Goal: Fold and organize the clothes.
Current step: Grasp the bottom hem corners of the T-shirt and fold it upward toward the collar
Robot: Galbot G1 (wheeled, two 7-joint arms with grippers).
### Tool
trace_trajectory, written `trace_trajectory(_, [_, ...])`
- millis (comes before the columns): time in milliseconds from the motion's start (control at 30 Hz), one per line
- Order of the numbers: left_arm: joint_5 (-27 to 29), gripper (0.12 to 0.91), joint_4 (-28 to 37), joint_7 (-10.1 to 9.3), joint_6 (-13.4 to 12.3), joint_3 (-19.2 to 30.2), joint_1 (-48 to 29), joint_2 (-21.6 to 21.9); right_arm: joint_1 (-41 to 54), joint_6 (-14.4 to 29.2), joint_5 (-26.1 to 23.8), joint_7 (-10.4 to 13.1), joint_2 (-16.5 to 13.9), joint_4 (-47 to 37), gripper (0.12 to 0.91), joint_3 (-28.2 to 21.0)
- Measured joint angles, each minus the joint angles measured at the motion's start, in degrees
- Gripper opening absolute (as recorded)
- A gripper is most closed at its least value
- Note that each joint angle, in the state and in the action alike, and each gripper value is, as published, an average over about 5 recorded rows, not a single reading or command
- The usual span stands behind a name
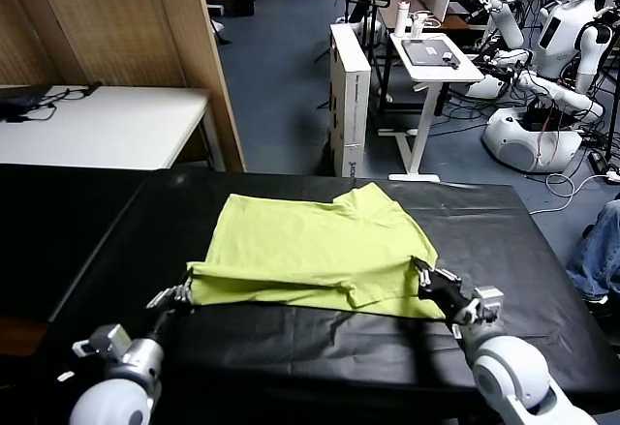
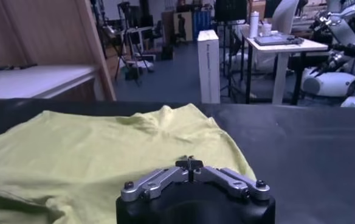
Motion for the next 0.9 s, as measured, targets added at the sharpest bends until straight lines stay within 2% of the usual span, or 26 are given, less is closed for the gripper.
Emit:
trace_trajectory(100, [-0.32, 0.147, 1.63, 0.17, 0.06, 0.64, -1.3, 1.26, 0.02, 0.02, -0.19, -0.08, 0.16, -0.58, 0.903, 0.02])
trace_trajectory(300, [-0.82, 0.147, 4.41, 0.58, 0.25, 1.87, -3.46, 3.92, 0.29, -0.26, -0.28, -0.45, 0.6, -1.29, 0.907, -0.1])
trace_trajectory(600, [-0.87, 0.153, 6.23, 0.79, 1.48, 3.03, -5.17, 4.89, -0.98, -2.36, 0.13, -3.57, -1.16, 0.9, 0.907, 1.7])
trace_trajectory(633, [-0.85, 0.173, 6.28, 0.73, 1.58, 3.04, -5.26, 4.85, -1.38, -2.46, 0.11, -3.92, -1.51, 1.41, 0.906, 2.02])
trace_trajectory(733, [-0.75, 0.304, 6.25, 0.53, 1.79, 2.89, -5.14, 4.7, -3.09, -2.62, -0.29, -4.98, -2.53, 3.17, 0.889, 3.2])
trace_trajectory(800, [-0.7, 0.434, 5.96, 0.4, 1.9, 2.6, -4.71, 4.54, -4.71, -2.59, -0.88, -5.62, -3.04, 4.36, 0.832, 4.1])
trace_trajectory(900, [-0.54, 0.623, 5.24, 0.25, 2.07, 2.0, -3.77, 4.17, -7.93, -2.43, -1.72, -6.27, -3.47, 6.03, 0.672, 5.6])
